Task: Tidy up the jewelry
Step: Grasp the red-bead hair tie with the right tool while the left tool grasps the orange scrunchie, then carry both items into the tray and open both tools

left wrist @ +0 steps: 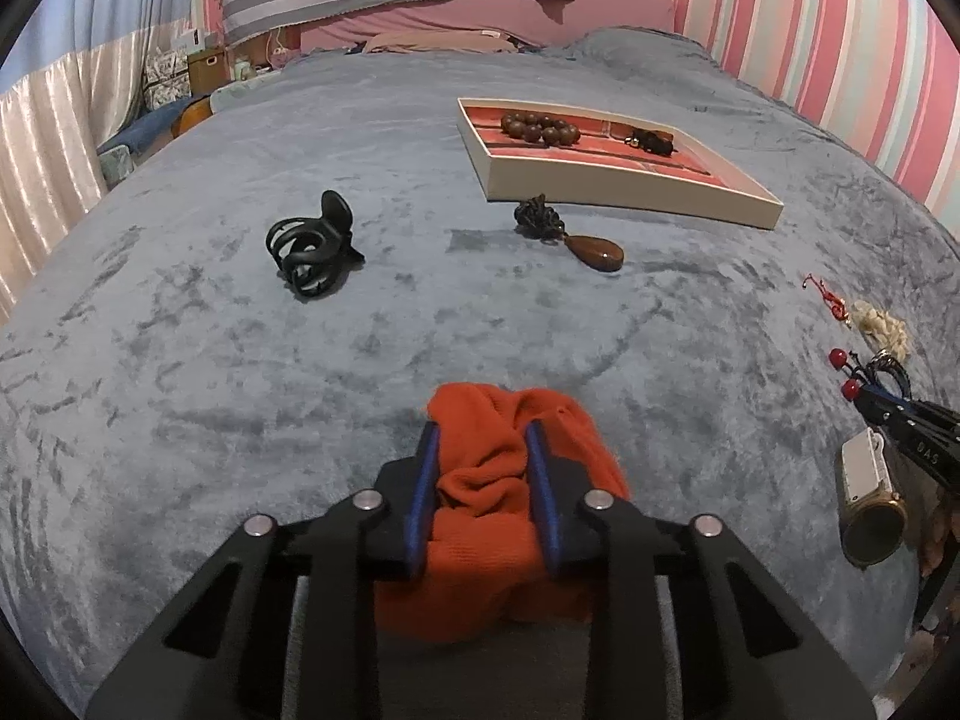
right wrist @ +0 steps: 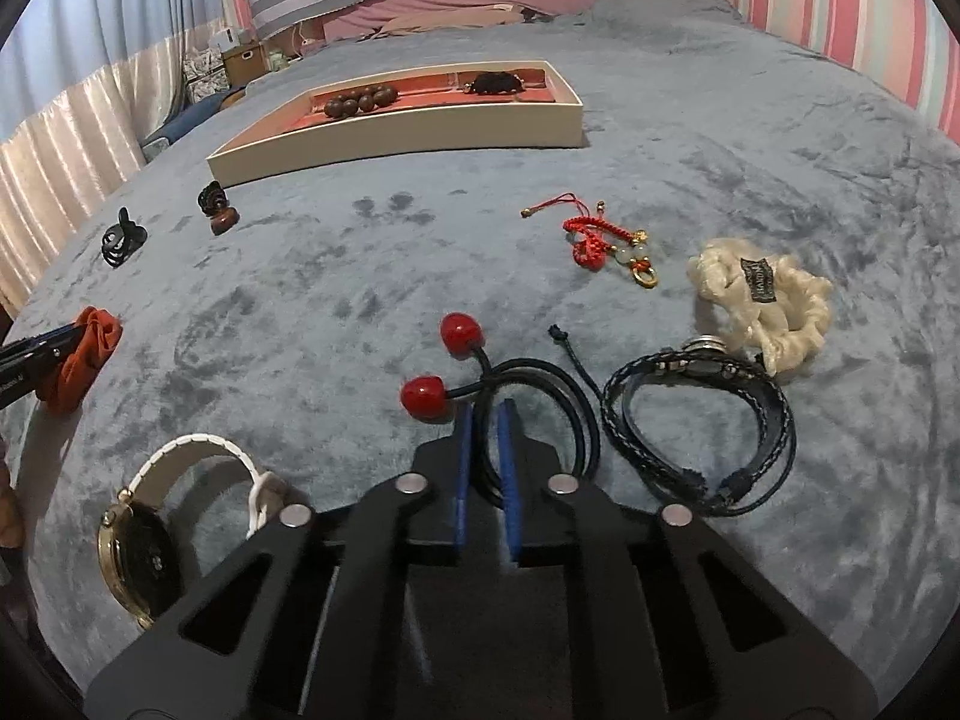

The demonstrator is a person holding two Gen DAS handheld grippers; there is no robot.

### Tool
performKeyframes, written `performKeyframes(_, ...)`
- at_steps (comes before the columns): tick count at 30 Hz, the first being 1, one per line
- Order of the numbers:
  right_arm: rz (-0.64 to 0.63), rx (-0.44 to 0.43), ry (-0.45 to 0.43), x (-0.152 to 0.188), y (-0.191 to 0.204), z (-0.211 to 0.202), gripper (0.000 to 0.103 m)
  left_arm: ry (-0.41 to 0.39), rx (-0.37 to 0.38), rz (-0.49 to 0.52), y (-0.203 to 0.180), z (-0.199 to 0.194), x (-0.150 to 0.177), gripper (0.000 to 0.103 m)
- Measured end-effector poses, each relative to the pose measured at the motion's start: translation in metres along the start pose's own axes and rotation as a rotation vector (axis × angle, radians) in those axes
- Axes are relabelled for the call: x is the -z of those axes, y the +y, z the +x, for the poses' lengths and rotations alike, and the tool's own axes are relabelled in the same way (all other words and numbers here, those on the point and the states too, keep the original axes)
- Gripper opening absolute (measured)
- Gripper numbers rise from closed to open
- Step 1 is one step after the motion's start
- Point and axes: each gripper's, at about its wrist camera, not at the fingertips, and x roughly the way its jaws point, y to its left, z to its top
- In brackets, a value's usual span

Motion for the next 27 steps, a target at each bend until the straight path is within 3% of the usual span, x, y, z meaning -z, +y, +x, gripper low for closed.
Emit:
performKeyframes(11, 0.007, -0.030, -0.070, -0.013, 0.001, -0.014, 0.004, -0.040, 0.008, -0.027, 0.005, -0.014, -0.009, 0.013)
performKeyframes(27, -0.050, -0.018, -0.220, -0.099, 0.008, -0.028, 0.004, -0.146, 0.044, -0.026, -0.004, -0.023, -0.094, 0.013)
